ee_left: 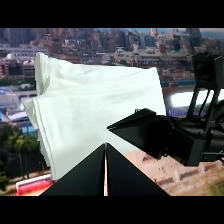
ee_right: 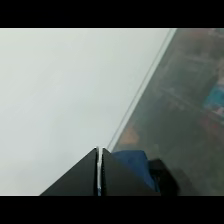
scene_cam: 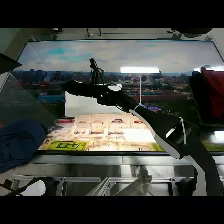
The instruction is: Fold the shirts.
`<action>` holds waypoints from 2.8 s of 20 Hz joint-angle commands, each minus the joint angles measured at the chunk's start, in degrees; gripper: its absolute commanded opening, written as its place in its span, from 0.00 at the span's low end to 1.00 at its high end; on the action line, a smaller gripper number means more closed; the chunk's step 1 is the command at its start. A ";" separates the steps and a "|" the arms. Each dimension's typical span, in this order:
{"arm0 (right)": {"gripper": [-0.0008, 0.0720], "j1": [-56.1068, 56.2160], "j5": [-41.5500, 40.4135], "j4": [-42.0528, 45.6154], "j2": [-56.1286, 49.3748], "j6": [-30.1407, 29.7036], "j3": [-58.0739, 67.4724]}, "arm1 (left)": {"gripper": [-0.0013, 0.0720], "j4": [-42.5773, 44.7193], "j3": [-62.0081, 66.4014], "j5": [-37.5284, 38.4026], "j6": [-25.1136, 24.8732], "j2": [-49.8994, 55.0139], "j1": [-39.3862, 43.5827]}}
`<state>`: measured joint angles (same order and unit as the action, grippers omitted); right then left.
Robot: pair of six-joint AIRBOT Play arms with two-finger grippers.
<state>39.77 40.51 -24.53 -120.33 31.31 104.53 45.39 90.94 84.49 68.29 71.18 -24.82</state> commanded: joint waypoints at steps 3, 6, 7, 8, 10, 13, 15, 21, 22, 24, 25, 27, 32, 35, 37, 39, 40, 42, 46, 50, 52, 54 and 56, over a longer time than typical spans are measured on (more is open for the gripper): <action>0.03 -10.10 9.05 13.33 6.75 10.86 0.17 | 0.04 -0.59 -1.51 -0.22 -0.02 -0.96 -0.15; 0.04 -18.80 11.78 42.29 13.55 29.53 0.17 | 0.04 -0.57 -1.51 1.79 0.13 -0.96 -0.13; 0.26 -21.38 14.40 49.24 14.99 32.96 0.17 | 0.04 -0.57 -1.51 1.99 0.11 -0.96 -0.15; 0.72 -23.67 17.05 54.66 15.63 35.47 0.17 | 0.04 -0.57 -1.51 1.95 0.11 -0.94 -0.15; 0.91 -26.99 22.77 63.60 14.97 42.18 0.11 | 0.04 -0.55 -1.51 1.90 0.11 -0.94 -0.13; 0.91 -28.92 28.57 68.52 11.58 47.25 0.04 | 0.04 -0.55 -1.51 1.51 0.09 -0.94 -0.15; 0.91 -28.70 29.42 68.48 8.76 48.96 0.04 | 0.04 -0.50 -1.51 1.46 0.09 -0.94 -0.15; 0.98 -26.62 29.35 68.30 2.10 50.90 0.07 | 0.04 -0.48 -1.51 1.46 0.07 -0.94 -0.15; 1.00 -26.34 29.09 68.26 1.29 51.06 0.07 | 0.04 -0.46 -1.51 1.44 0.07 -0.94 -0.15; 1.00 -25.83 28.96 67.84 -0.11 51.47 0.07 | 0.04 -0.46 -1.51 1.44 0.07 -0.94 -0.15; 1.00 -25.57 28.94 66.95 -0.68 51.45 0.07 | 0.04 -0.46 -1.51 1.46 0.07 -0.94 -0.15; 0.99 -24.83 28.48 66.03 -1.18 51.43 0.04 | 0.04 -0.44 -1.51 1.46 0.04 -0.94 -0.15; 0.99 -21.86 25.64 65.00 -1.73 51.43 0.07 | 0.04 -0.44 -1.51 1.46 -0.42 -0.94 -0.15; 0.97 -20.74 20.98 61.31 -1.81 49.48 0.07 | 0.04 -0.42 -1.51 1.57 -0.55 -0.94 -0.15; 0.20 -20.63 18.82 58.93 -1.81 49.29 0.07 | 0.04 -0.42 -1.51 2.05 -0.55 -0.94 -0.15; 0.03 -20.63 18.21 57.37 -1.79 49.31 0.15 | 0.04 -0.42 -1.51 2.14 -0.55 -0.94 -0.15; 0.03 -20.63 18.38 56.78 -1.66 49.29 0.15 | 0.04 -0.42 -1.51 2.14 -0.55 -0.94 -0.15; 0.03 -20.76 18.97 56.85 -0.28 49.42 0.15 | 0.04 -0.44 -1.51 2.16 -0.52 -0.94 -0.15; 0.03 -24.65 19.15 57.07 7.21 51.21 0.15 | 0.04 -0.48 -1.53 3.74 -0.09 -0.94 -0.13; 0.03 -33.24 25.81 61.92 18.45 52.94 0.15 | 0.04 -0.44 -1.57 7.74 -0.07 -0.94 1.86; 0.03 -37.05 30.62 67.54 23.58 55.28 0.13 | 0.04 -0.44 -1.73 8.70 0.90 -0.96 4.61; 0.03 -41.07 36.28 72.85 28.17 55.76 0.00 | 0.04 -0.46 -3.06 8.35 1.92 -1.01 8.09; 0.03 -45.44 40.52 74.93 32.17 55.76 -1.25 | 0.04 -0.48 -6.45 6.99 2.29 -1.66 12.07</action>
<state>-0.01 73.56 44.60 -94.19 85.93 104.22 44.93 87.22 91.98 69.69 70.02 -17.10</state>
